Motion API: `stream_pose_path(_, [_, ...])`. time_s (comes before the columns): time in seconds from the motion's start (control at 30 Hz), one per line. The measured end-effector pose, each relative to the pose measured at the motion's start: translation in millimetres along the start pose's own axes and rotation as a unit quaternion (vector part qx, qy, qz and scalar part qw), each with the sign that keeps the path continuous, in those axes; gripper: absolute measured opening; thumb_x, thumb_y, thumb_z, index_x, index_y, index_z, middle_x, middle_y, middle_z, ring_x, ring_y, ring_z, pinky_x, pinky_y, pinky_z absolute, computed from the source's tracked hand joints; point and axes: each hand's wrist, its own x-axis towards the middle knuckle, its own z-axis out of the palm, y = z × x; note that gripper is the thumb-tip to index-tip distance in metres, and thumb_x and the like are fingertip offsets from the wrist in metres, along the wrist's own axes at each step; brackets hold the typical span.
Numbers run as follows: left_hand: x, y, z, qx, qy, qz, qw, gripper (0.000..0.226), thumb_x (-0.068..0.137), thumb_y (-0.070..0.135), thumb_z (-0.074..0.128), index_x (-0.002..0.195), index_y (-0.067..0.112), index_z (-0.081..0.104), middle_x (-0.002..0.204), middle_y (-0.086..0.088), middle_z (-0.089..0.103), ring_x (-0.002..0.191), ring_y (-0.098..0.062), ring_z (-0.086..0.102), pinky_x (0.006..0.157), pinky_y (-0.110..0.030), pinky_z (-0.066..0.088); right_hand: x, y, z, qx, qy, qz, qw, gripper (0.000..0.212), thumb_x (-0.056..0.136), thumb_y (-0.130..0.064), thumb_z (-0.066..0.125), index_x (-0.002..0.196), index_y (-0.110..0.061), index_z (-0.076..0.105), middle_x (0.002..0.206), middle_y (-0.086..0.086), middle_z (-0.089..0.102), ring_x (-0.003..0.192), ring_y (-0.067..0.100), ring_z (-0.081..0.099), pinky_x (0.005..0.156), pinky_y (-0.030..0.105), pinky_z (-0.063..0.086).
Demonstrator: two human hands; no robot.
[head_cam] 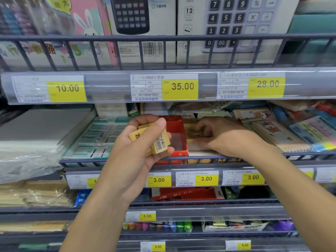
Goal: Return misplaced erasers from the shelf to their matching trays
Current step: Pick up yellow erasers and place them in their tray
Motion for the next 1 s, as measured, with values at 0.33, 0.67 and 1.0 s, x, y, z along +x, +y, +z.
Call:
stream_pose_path(0.33, [-6.0,-0.4,10.0,-0.006,-0.001,0.003,1.000,0.035,0.075,0.036,0.084,0.100,0.018,0.070,0.087,-0.007,0.074,0.083,-0.020,0.074,0.067,-0.031,0.060,-69.3,-47.3,-6.4,0.206,0.103,-0.222,0.947,0.023,0.087,-0.048,0.065,0.108,-0.038,0.065,0.093,-0.015,0.065,0.082,0.010,0.063,0.067,0.025,0.052])
stream_pose_path(0.67, [-10.2,1.9,6.3,-0.013,0.005,0.003,1.000,0.026,0.068,0.038,0.088,0.089,0.025,0.078,0.087,-0.004,0.074,0.087,-0.017,0.074,0.065,-0.030,0.059,-28.8,-2.2,-27.4,-0.019,0.014,-0.004,1.000,0.027,0.088,-0.039,0.070,0.114,-0.041,0.061,0.108,-0.015,0.067,0.093,0.005,0.061,0.082,0.024,0.050])
stream_pose_path(1.0, [-8.7,2.0,1.4,-0.001,0.002,0.004,1.000,0.024,0.068,0.038,0.088,0.088,0.028,0.079,0.086,-0.006,0.073,0.088,-0.018,0.074,0.066,-0.030,0.059,7.0,2.0,-5.9,-0.054,-0.062,0.003,0.997,0.023,0.089,-0.031,0.071,0.110,-0.031,0.061,0.104,-0.011,0.065,0.098,0.016,0.061,0.089,0.031,0.052])
